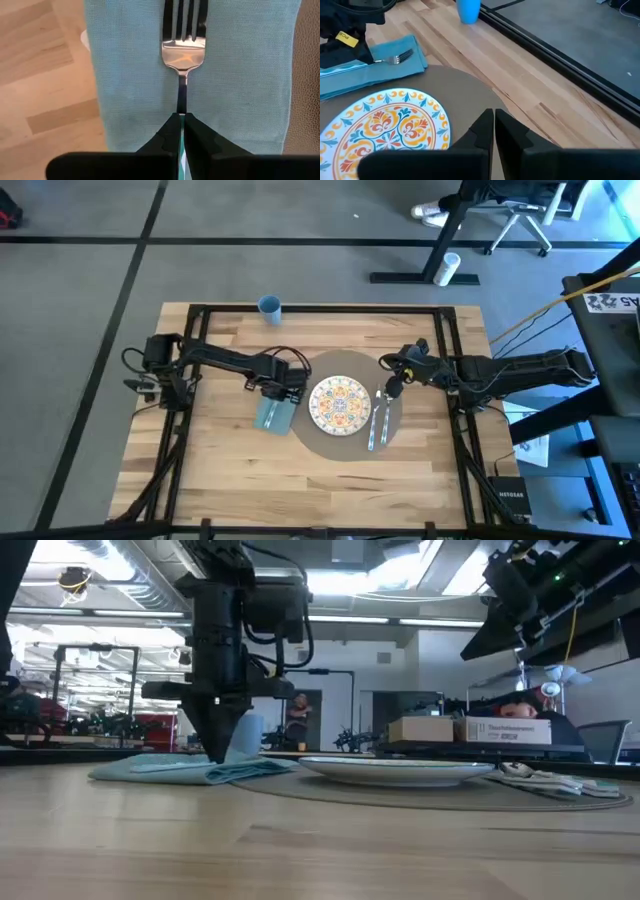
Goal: Set table place
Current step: Put the blue fork on the blue napkin
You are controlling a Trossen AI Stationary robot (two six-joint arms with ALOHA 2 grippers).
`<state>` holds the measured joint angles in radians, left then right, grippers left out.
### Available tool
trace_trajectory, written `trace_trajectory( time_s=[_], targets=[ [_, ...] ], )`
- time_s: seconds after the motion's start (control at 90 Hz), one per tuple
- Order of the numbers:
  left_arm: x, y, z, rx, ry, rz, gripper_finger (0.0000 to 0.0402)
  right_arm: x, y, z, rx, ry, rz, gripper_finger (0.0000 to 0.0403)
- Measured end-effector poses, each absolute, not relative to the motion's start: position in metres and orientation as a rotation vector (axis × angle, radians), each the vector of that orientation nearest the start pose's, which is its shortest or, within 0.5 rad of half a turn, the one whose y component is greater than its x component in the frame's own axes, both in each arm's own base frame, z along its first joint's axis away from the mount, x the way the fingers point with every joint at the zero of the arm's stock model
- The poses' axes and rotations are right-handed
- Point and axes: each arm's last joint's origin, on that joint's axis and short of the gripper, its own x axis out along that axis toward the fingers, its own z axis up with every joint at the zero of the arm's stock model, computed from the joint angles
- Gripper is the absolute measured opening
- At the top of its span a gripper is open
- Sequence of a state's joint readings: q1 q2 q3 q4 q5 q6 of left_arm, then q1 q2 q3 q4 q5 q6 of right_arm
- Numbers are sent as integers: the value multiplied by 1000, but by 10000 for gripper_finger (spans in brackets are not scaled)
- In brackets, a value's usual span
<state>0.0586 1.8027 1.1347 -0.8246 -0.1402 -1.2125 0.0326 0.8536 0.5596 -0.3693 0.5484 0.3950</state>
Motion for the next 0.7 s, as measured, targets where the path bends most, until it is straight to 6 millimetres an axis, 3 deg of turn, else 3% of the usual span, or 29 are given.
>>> trace_trajectory(
  time_s=[0.444,0.7],
  targets=[
    [317,17,160,-866,1208,985,3,172,-10,232,181,532,-613,3],
    [318,11,160,-860,1222,962,64,172,-10,232,181,532,-613,3]
  ],
)
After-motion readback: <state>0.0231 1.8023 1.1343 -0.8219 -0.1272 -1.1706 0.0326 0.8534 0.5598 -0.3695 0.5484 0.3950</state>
